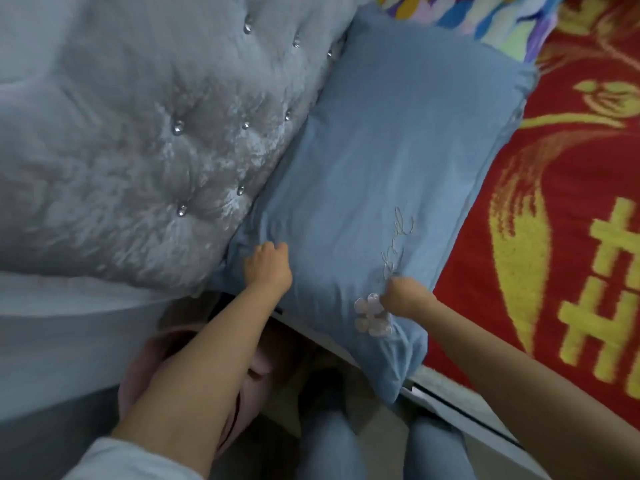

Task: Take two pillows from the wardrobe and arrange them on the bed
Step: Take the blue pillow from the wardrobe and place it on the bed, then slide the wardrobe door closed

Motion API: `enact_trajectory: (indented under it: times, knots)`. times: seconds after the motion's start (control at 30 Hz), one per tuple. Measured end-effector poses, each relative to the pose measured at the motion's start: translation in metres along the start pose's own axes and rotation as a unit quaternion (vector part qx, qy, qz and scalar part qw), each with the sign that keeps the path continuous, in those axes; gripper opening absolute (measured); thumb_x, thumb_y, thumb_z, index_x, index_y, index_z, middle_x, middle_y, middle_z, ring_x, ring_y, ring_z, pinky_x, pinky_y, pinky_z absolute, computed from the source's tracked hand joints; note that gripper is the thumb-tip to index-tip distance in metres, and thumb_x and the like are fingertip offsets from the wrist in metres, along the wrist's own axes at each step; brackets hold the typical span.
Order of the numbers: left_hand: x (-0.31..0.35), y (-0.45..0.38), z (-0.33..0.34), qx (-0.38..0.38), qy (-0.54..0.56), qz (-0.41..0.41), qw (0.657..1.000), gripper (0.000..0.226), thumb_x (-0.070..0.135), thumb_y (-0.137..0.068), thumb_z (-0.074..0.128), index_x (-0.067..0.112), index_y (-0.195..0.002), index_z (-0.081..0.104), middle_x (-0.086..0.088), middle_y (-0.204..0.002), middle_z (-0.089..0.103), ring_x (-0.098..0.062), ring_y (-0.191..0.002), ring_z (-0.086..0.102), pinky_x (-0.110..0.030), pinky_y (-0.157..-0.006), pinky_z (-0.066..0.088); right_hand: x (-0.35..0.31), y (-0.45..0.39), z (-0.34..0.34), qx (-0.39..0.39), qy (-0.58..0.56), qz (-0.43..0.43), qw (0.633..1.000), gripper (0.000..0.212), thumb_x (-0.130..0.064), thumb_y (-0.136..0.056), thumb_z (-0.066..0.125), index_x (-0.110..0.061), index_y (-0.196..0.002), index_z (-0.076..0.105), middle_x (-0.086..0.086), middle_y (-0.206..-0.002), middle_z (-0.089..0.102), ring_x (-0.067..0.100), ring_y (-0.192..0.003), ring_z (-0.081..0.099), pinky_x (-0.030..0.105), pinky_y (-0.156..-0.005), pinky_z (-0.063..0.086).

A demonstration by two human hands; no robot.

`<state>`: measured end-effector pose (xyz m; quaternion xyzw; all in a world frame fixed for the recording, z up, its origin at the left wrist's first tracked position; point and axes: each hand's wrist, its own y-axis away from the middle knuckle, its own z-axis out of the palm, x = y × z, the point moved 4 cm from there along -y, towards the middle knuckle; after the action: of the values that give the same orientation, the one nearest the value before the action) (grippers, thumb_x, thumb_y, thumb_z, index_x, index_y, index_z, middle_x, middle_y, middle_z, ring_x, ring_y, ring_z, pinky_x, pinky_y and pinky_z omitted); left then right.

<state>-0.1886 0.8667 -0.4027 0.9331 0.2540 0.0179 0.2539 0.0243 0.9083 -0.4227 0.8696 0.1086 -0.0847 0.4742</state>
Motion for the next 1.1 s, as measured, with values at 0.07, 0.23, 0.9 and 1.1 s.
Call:
enact_trajectory:
  times: [0.07, 0.23, 0.9, 1.1]
  knots:
    - [0.007, 0.038, -0.008, 0.009, 0.034, -0.04, 0.999, 0.03, 0.005, -0.088, 0.042, 0.005, -0.117, 0.049, -0.019, -0.126, 0.054, -0.036, -0.119, 0.049, -0.044, -0.095, 0.045, -0.013, 0.017, -0.024, 0.065, -0.026, -0.083, 0.994, 0.024, -0.013, -0.092, 0.039, 0.0, -0.076, 0.051, 0.027, -0.105, 0.061, 0.034, -0.092, 0.056, 0.033, -0.072, 0.04]
    - [0.006, 0.158, -0.017, 0.051, 0.083, -0.135, 0.986, 0.026, 0.011, -0.088, 0.046, 0.006, -0.113, 0.052, -0.018, -0.122, 0.056, -0.036, -0.115, 0.05, -0.042, -0.09, 0.046, -0.039, 0.096, -0.042, 0.12, 0.026, -0.255, 0.959, 0.022, -0.01, -0.091, 0.041, 0.004, -0.084, 0.056, 0.028, -0.103, 0.062, 0.037, -0.096, 0.057, 0.038, -0.079, 0.045]
    - [-0.052, 0.755, 0.091, 0.232, 0.181, -0.413, 0.862, 0.025, 0.021, -0.092, 0.048, 0.01, -0.107, 0.063, -0.018, -0.113, 0.058, -0.035, -0.105, 0.057, -0.037, -0.079, 0.051, -0.072, 0.533, 0.222, 0.09, 0.291, -0.715, 0.63, 0.024, -0.008, -0.088, 0.051, 0.003, -0.108, 0.061, 0.025, -0.115, 0.061, 0.034, -0.104, 0.058, 0.03, -0.087, 0.034]
    - [-0.1, 0.91, 0.173, 0.212, 0.203, -0.515, 0.806, 0.028, 0.022, -0.094, 0.045, 0.01, -0.115, 0.057, -0.015, -0.115, 0.058, -0.031, -0.104, 0.057, -0.036, -0.077, 0.051, -0.07, 0.644, 0.362, 0.052, 0.312, -0.778, 0.542, 0.023, -0.01, -0.089, 0.05, 0.003, -0.105, 0.06, 0.024, -0.113, 0.061, 0.032, -0.11, 0.055, 0.031, -0.094, 0.037]
